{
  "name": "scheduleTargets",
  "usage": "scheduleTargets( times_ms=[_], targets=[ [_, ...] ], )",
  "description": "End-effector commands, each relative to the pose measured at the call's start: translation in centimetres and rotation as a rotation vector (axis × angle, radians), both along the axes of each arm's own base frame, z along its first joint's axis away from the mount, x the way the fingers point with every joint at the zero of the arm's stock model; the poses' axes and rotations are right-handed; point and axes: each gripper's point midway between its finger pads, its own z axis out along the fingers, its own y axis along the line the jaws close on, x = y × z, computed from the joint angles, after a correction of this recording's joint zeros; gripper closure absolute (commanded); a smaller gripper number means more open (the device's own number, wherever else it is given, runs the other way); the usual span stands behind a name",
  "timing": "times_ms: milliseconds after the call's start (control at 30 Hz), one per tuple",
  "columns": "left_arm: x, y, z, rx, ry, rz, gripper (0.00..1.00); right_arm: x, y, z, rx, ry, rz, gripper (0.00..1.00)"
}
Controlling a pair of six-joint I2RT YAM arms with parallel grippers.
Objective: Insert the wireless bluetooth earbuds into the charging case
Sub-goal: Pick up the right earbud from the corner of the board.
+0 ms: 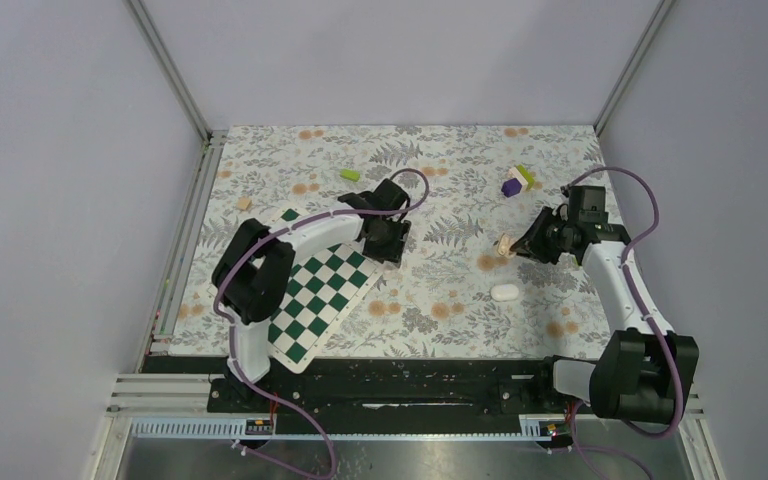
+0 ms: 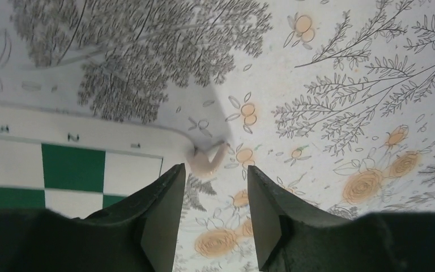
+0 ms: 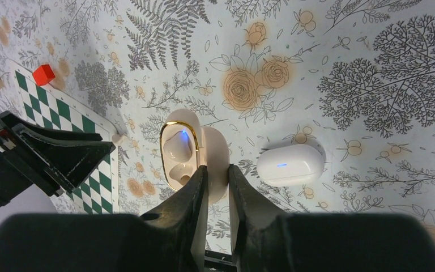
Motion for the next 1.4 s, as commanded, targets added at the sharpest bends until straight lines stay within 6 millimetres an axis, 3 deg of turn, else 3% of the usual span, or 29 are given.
scheduleTargets(
  times_ms=[0, 167, 233, 367, 567, 767, 1033, 1367],
  targets=[
    [-0.4, 0.2, 3.0, -0.110, 0.015, 0.340, 0.56, 0.0, 1.0, 1.2, 0.046, -0.055, 0.024, 1.00],
    [-3.5, -1.1, 2.3, -0.282, 0.174, 0.518, 0.56, -0.1, 1.4, 1.2, 0.067, -0.059, 0.038, 1.00],
    [-3.9, -1.7, 2.2, -0.336, 0.214, 0.574, 0.56, -0.1, 1.5, 1.3, 0.073, -0.066, 0.040, 1.00],
    [-3.0, -1.5, 1.6, -0.337, 0.238, 0.734, 0.56, -0.5, 1.7, 1.3, 0.077, -0.071, 0.042, 1.00],
    [-1.5, 1.1, -0.1, -0.162, 0.213, 0.952, 0.60, -0.9, 1.9, 1.3, 0.084, -0.075, 0.049, 1.00],
    [-0.8, 1.5, -1.5, -0.112, 0.259, 1.019, 0.60, -1.3, 2.3, 1.0, 0.106, -0.069, 0.062, 1.00],
    [0.6, 1.7, -1.1, -0.129, 0.226, 1.058, 0.61, -1.5, 2.5, 1.2, 0.112, -0.079, 0.072, 1.00],
    [-1.2, 1.5, -1.5, -0.113, 0.272, 1.033, 0.65, -1.3, 2.5, 1.2, 0.117, -0.080, 0.072, 1.00]
  ],
)
